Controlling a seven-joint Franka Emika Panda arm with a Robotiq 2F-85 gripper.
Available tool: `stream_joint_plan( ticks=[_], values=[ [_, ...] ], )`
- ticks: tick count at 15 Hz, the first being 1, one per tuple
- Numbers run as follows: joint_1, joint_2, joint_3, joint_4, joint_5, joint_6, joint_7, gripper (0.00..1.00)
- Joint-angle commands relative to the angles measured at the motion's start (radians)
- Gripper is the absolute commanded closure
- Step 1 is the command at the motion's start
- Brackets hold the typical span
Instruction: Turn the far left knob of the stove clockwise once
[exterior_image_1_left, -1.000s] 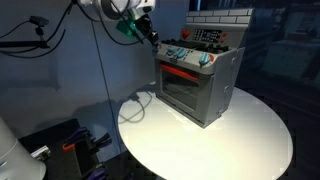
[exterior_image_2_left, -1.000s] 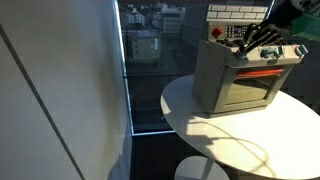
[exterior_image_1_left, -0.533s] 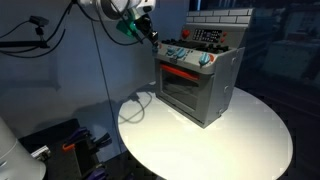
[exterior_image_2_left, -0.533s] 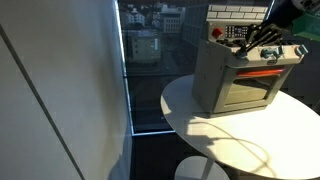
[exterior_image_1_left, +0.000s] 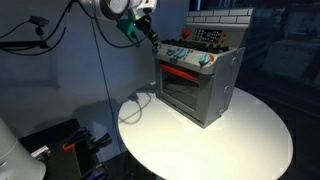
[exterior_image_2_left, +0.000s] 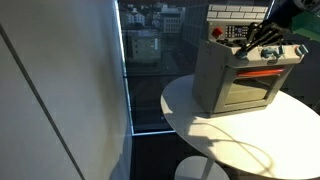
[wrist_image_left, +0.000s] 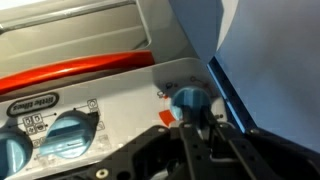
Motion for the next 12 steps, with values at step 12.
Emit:
stream_joint_plan(
  ticks=[12],
  values=[
    [0.024,-0.058,-0.02,-0.037,0.238,0.012,0.083,0.94]
  ],
)
